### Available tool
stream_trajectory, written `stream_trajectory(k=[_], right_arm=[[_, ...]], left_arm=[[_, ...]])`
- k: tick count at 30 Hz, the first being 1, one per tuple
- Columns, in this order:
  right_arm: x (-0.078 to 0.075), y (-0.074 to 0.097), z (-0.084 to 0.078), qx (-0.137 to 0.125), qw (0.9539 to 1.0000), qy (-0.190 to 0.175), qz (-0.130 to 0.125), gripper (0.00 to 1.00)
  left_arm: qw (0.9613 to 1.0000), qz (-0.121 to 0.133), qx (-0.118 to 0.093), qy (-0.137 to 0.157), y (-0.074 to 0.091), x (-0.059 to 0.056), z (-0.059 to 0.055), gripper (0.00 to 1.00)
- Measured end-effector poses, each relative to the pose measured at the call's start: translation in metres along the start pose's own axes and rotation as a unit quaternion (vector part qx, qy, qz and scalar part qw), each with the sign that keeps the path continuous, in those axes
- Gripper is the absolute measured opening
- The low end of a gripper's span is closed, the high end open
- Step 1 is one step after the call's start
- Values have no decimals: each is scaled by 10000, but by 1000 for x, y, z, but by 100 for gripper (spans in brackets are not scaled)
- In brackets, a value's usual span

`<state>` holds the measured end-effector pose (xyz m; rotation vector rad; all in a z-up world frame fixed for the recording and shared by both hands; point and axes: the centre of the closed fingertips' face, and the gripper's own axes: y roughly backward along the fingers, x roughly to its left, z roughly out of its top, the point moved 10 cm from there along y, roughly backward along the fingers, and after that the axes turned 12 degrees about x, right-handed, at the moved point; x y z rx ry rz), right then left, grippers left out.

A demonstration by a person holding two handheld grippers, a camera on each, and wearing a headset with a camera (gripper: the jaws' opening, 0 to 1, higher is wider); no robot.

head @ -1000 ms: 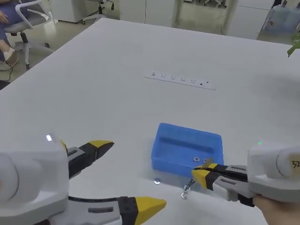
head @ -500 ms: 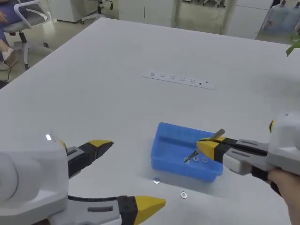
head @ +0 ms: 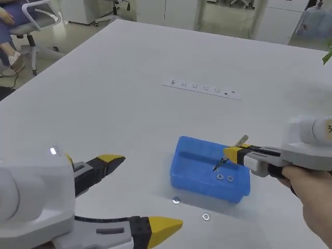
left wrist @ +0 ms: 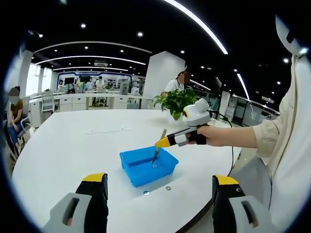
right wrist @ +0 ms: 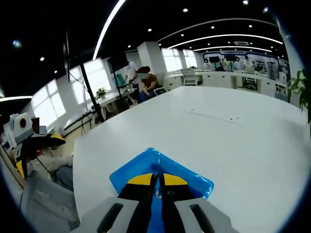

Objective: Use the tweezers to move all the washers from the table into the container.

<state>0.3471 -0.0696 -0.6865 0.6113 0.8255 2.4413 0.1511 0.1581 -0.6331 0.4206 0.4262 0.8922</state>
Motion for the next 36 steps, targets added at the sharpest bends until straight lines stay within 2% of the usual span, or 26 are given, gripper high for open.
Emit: stream_trajectory(k=[8,13,19,23,26,32,36], right_arm=[[-3,-15,-5,131,9997,-168,123,1],[0,-17,-8,283,9996,-8,81,1],[-2,-17,-10,293,9995,35,57,2],[-1,-15,-11,211,9997,97,111,2],[1,-9,-10,34,9999,54,109,2],[7,8,-8,-330,9993,-60,161,2],[17,22,-9,-531,9981,-81,308,2]], left_arm=[[10000,-9,24,13,-1,0,0,90],[10000,0,36,23,-1,0,-1,90],[10000,-16,43,11,-2,-2,1,90],[10000,-11,38,0,-2,-3,1,90],[10000,6,40,17,-1,-3,1,90],[10000,17,52,35,0,-3,-1,90],[10000,8,51,35,-1,-2,0,90]])
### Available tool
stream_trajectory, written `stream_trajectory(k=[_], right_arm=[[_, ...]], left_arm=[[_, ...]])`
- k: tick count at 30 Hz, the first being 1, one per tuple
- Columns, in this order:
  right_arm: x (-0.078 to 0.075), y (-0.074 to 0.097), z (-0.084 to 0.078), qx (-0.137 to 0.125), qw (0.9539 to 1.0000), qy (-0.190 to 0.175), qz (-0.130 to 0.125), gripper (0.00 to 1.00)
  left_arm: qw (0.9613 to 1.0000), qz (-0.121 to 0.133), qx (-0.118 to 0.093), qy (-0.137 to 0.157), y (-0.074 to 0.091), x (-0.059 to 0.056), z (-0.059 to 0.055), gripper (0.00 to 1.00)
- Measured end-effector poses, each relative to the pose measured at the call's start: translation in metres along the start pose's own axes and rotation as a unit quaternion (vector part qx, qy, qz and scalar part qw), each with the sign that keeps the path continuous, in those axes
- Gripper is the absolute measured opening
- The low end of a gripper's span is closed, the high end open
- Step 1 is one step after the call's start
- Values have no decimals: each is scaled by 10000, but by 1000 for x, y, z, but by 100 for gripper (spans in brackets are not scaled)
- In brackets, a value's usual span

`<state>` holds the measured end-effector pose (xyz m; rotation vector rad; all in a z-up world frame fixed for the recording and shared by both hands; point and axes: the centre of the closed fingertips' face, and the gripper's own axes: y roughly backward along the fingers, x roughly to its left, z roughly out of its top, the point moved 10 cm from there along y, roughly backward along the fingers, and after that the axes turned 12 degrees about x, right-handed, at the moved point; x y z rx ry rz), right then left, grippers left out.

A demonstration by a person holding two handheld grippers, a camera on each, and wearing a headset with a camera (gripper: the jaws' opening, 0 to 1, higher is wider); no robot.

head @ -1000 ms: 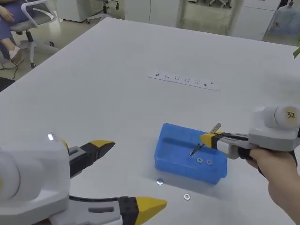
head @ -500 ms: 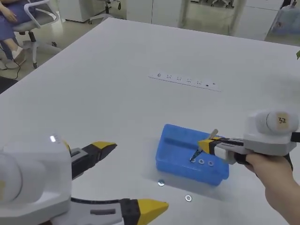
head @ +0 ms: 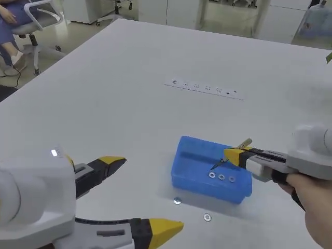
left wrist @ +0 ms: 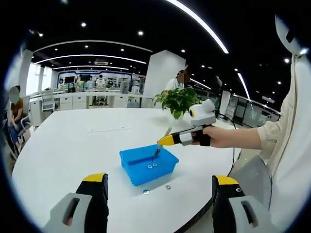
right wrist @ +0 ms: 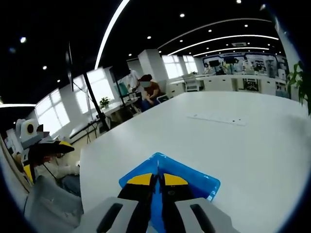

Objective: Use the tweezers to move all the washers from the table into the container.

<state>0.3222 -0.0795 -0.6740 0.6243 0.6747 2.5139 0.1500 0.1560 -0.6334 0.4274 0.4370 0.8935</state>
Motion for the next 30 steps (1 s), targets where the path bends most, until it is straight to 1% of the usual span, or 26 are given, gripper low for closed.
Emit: stream_trajectory(k=[1,2,3,5,6,8,10,11,15,16,22,26,30], right_arm=[[3,3,0,-21,10000,41,11,2],[7,6,0,-35,9996,296,26,2],[11,8,0,3,9991,408,97,2],[20,10,-2,51,9984,459,332,2],[26,11,-4,78,9972,553,499,2],[33,10,-9,192,9957,629,655,2],[38,7,-17,383,9941,683,752,2],[39,5,-23,548,9927,737,781,2],[40,-3,-37,821,9913,626,813,2],[37,-4,-43,912,9908,599,801,2],[34,-8,-47,1296,9862,820,622,2],[34,-8,-48,1372,9847,905,588,2],[36,-10,-47,1343,9839,1020,596,2]], left_arm=[[10000,-5,5,-1,0,0,0,90],[10000,-12,7,-4,-1,0,0,90],[10000,-25,7,-6,-1,0,0,90],[10000,-44,12,-12,-3,-1,0,89],[10000,-53,15,-14,-3,-1,0,89],[10000,-80,31,-30,-4,-1,1,89],[9999,-97,41,-52,-5,-2,1,89],[9999,-111,45,-69,-5,-2,2,89],[9999,-137,42,-84,-5,-3,3,89],[9999,-138,42,-87,-5,-3,3,89],[9999,-125,59,-76,-3,-2,1,89],[9999,-109,38,-58,-3,-1,1,89],[9999,-103,42,-63,-3,-1,1,89]])
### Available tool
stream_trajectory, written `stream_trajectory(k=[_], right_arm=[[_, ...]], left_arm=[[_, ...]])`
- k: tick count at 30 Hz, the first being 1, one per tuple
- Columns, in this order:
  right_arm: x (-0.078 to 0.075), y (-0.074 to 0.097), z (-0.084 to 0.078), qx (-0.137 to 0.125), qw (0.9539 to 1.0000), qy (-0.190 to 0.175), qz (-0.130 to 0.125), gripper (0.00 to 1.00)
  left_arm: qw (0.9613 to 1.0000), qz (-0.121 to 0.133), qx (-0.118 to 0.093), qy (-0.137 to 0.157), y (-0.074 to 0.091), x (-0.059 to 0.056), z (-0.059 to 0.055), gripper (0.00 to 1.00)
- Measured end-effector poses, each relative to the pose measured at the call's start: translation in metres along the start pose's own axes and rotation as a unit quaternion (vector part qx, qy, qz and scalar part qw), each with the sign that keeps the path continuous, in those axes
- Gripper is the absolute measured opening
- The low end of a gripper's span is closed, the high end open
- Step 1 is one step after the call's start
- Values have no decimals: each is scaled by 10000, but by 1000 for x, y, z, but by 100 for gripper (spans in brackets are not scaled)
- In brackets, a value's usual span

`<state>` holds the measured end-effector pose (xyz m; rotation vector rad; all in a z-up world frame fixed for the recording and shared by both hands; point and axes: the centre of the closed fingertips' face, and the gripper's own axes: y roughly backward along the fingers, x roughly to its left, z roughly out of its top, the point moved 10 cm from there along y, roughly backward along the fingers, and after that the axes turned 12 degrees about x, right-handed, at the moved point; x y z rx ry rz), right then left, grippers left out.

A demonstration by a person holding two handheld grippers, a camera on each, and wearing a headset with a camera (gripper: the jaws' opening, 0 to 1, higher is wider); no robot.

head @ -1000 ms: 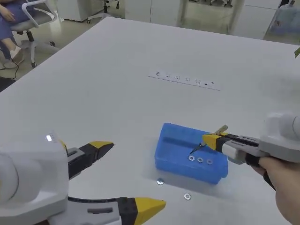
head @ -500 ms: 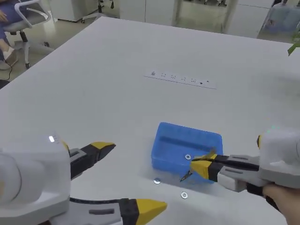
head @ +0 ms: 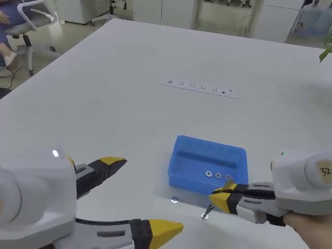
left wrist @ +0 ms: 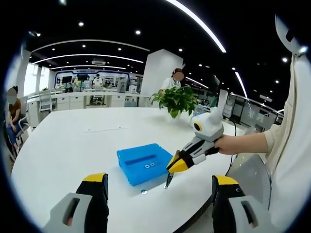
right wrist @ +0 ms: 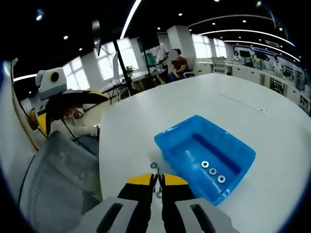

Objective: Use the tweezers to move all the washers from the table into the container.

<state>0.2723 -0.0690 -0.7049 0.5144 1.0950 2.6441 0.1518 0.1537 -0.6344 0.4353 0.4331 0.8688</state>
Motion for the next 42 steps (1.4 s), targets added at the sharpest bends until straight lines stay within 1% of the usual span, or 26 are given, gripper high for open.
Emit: stream_trajectory(k=[4,6,7,10,15,17,18,23,26,28,29,30,32,33,34,37,39,42], right_arm=[[4,-2,0,140,9997,199,-40,2],[5,-3,-1,283,9988,381,-104,2],[6,-3,0,185,9989,416,-103,2],[8,-3,0,215,9985,498,-78,2],[16,-4,-1,296,9954,910,-95,2],[21,-5,-3,288,9936,1093,-27,3],[23,-5,-4,274,9933,1125,-37,3],[25,-4,-10,160,9934,1124,-137,3],[26,-4,-10,127,9928,1157,-291,2],[29,-4,-11,69,9904,1308,-440,2],[32,-4,-13,52,9896,1347,-494,1],[35,-4,-14,41,9900,1316,-515,1],[41,-2,-15,-152,9920,1159,-470,1],[44,0,-16,-195,9928,1103,-417,1],[46,2,-17,-179,9932,1093,-364,1],[48,11,-14,-160,9926,1147,-379,1],[45,19,-10,-202,9926,1125,-416,1],[39,31,0,-361,9928,1022,-505,1]], left_arm=[[10000,-3,5,-1,0,0,0,89],[10000,0,4,-6,0,0,0,89],[10000,6,5,-8,0,0,0,89],[10000,8,-4,1,0,0,0,89],[10000,-7,2,-19,-1,-1,0,89],[10000,-24,-3,-21,-1,-2,0,89],[10000,-28,-6,-25,-2,-2,0,89],[10000,-49,8,-42,-2,-3,1,89],[9999,-75,20,-65,-3,-4,1,89],[9999,-91,21,-76,-4,-4,2,89],[9999,-101,20,-82,-4,-5,2,89],[9999,-102,19,-92,-4,-5,2,89],[9999,-92,1,-90,-4,-5,3,89],[9999,-99,-12,-76,-4,-6,3,89],[9999,-105,-17,-66,-4,-6,3,89],[9999,-113,26,-88,-4,-6,2,89],[9999,-128,44,-94,-4,-6,2,89],[9998,-148,41,-105,-5,-7,2,89]])
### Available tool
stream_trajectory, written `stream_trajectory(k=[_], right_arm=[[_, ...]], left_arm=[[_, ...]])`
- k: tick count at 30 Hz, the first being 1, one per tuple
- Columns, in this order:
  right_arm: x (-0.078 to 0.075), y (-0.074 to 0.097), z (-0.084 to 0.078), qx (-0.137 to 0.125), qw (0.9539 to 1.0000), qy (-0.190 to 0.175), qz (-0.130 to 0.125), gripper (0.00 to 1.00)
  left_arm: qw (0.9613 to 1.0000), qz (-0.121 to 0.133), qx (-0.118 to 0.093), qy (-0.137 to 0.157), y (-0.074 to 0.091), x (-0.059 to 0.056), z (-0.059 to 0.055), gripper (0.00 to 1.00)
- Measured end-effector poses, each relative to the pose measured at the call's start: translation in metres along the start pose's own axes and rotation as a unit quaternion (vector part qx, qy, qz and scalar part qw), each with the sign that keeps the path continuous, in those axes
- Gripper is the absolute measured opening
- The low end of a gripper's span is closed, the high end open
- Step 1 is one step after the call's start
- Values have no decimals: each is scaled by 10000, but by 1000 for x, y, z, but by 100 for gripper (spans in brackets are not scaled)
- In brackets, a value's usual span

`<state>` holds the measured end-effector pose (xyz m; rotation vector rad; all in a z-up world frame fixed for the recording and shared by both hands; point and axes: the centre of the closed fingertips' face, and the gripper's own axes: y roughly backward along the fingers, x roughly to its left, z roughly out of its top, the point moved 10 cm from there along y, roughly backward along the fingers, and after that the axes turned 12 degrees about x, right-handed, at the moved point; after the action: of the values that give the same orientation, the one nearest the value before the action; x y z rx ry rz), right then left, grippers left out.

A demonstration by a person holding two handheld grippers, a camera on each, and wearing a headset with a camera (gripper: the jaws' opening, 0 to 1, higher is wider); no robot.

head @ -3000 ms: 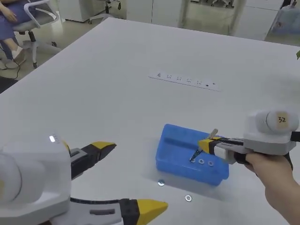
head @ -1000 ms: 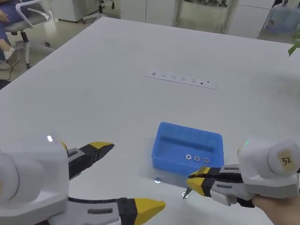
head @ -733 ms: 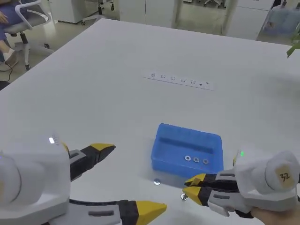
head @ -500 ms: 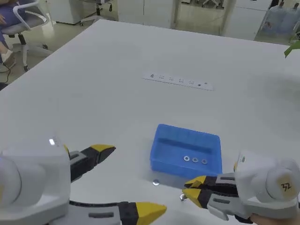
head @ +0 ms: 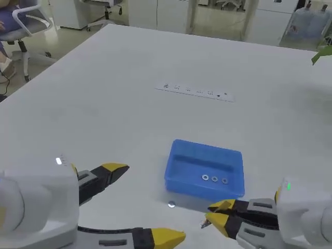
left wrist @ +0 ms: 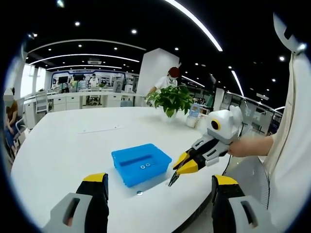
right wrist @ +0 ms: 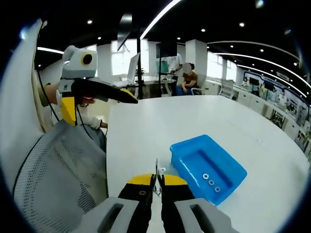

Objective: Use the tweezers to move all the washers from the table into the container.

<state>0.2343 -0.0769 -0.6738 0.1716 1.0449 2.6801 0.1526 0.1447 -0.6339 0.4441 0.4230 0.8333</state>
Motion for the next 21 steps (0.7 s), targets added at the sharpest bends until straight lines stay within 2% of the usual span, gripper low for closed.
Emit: stream_trajectory(k=[6,10,17,21], right_arm=[[-16,13,18,-216,9996,-88,-184,1],[-26,17,30,-320,9991,-37,-259,1],[-53,10,48,-396,9986,-85,-334,1],[-71,0,54,-580,9970,-434,-270,1]], left_arm=[[10000,-14,-44,-32,-1,-1,3,89],[10000,24,-41,0,1,0,0,89],[9999,120,-63,55,7,4,-3,89],[9998,154,-73,74,8,4,-4,89]])
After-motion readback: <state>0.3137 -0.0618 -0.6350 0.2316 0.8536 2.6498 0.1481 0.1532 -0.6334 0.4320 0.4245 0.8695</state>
